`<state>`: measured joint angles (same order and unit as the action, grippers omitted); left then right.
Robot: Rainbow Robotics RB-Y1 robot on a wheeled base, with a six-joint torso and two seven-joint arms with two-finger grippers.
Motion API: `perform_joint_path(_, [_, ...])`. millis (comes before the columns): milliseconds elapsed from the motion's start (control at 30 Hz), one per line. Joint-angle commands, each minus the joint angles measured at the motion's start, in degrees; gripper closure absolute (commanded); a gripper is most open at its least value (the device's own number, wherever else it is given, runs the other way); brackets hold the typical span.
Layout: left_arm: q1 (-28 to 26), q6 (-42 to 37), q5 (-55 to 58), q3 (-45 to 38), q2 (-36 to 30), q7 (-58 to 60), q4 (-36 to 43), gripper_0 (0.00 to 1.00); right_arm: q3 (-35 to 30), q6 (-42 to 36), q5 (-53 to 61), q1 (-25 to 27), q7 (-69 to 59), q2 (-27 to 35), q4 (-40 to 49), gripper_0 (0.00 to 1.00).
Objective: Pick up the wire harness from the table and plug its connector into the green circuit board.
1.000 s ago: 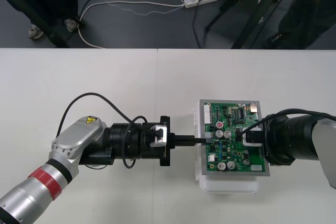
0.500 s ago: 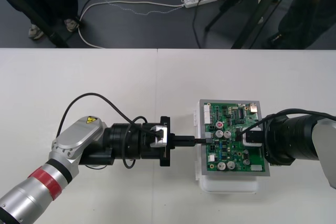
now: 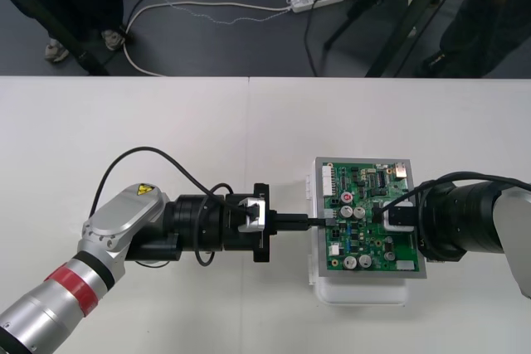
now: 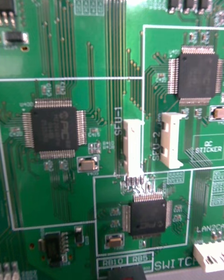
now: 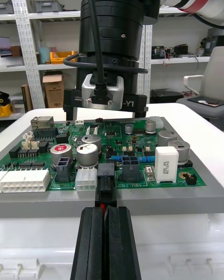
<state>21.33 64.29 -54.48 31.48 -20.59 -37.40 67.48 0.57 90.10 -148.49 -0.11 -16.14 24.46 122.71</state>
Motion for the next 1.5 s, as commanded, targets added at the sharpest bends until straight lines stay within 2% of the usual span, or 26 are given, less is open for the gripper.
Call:
perform_joint_path(33, [-0.23,-1.62,-0.28,1.74,2.39,4.36,1.78,1.0,1.63,-0.1,0.31,-0.94,-3.28,0.32,1.92,0.0])
perform_joint_path(1500, [0.64,-3.55,-1.69,2.09,4.5,5.24,1.86,1.0,1.63,-0.1,0.31,-0.94,-3.55,0.32,1.83,0.0])
